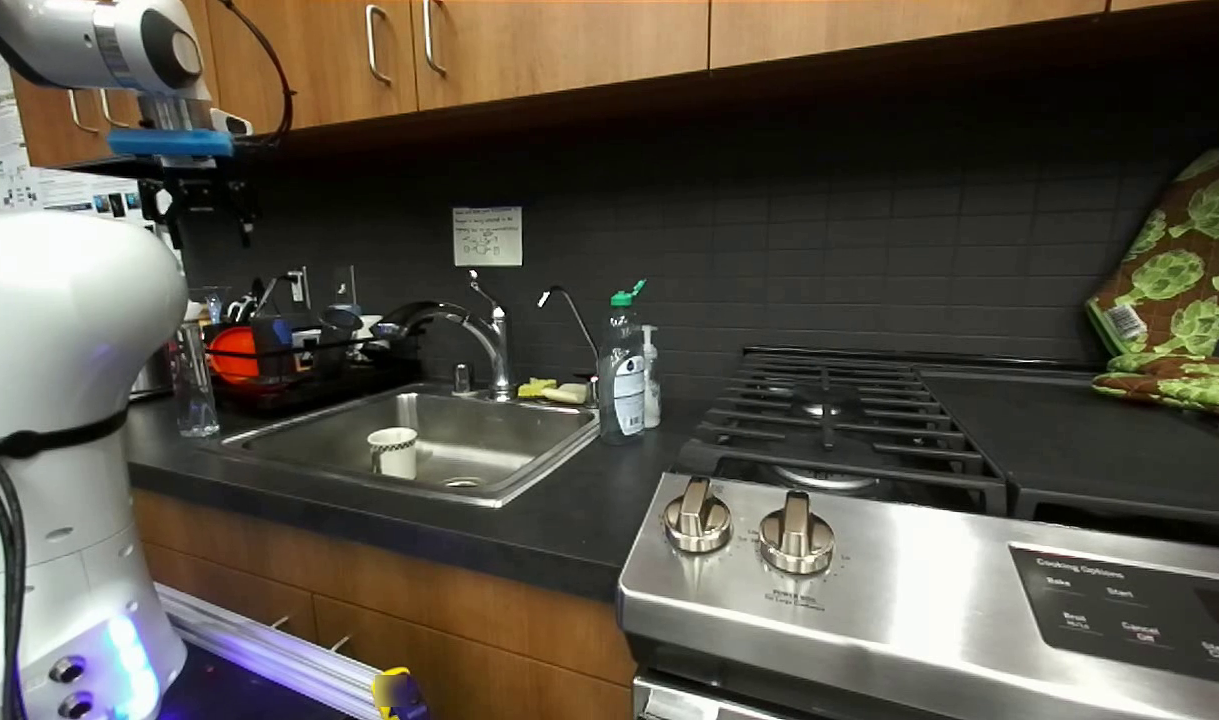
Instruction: Move the water bottle to the left
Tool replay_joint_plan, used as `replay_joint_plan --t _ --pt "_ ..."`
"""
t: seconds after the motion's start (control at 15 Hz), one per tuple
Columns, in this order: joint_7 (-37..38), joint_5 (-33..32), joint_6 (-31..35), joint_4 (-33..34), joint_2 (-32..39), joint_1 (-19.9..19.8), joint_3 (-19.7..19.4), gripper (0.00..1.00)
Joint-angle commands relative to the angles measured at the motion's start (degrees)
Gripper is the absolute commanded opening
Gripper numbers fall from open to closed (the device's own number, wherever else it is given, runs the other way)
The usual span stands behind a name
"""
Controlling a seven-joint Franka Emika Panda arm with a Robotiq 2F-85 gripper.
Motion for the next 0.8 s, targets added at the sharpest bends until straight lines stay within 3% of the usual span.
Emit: replay_joint_plan --t 0.0,0.73 --pt "0.5 0.8 0.3 -2.9 -4.2 -1.0 -1.0 1.00" --pt "3.3 -0.5 0.0 -7.9 -10.4 -4.3 -3.0 1.00"
